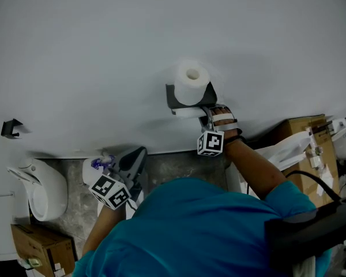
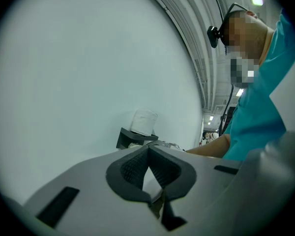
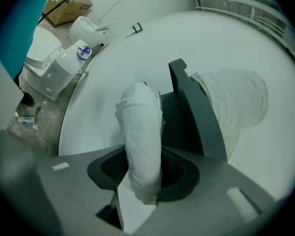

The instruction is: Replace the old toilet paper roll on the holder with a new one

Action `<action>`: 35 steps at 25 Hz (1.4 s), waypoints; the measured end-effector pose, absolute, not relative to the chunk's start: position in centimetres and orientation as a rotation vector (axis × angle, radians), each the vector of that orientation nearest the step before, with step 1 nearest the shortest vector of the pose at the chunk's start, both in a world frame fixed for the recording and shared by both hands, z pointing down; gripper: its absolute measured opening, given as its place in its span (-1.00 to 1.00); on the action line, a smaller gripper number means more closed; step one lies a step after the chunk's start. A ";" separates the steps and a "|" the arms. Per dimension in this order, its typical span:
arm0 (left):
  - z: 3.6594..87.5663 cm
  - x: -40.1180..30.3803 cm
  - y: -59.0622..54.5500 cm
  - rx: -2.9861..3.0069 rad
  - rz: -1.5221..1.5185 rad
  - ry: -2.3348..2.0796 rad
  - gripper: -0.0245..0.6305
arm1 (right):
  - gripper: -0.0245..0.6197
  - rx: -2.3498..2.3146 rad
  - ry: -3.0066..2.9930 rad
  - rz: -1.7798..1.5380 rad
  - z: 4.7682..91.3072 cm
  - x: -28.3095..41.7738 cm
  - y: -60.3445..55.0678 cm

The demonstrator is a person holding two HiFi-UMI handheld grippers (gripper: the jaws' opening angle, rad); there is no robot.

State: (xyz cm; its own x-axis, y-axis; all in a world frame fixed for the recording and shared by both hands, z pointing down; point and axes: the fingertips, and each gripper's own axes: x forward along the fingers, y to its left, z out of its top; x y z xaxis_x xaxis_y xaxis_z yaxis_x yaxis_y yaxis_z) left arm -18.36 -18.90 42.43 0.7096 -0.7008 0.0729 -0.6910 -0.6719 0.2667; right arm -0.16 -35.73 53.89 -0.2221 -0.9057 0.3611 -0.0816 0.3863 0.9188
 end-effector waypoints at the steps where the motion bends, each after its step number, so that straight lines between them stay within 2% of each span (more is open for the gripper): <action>1: 42.4 -18.2 -19.0 2.645 -0.052 -1.095 -0.90 | -0.45 0.898 -1.603 -0.992 53.9 0.1 -35.8; 13: 42.4 -17.2 -19.4 2.662 -0.062 -1.064 -0.90 | -0.46 0.886 -1.555 -1.017 53.8 1.2 -35.4; 35: 42.2 -15.9 -19.8 2.687 -0.066 -1.015 -0.90 | -0.49 0.979 -1.459 -0.922 53.0 8.8 -35.5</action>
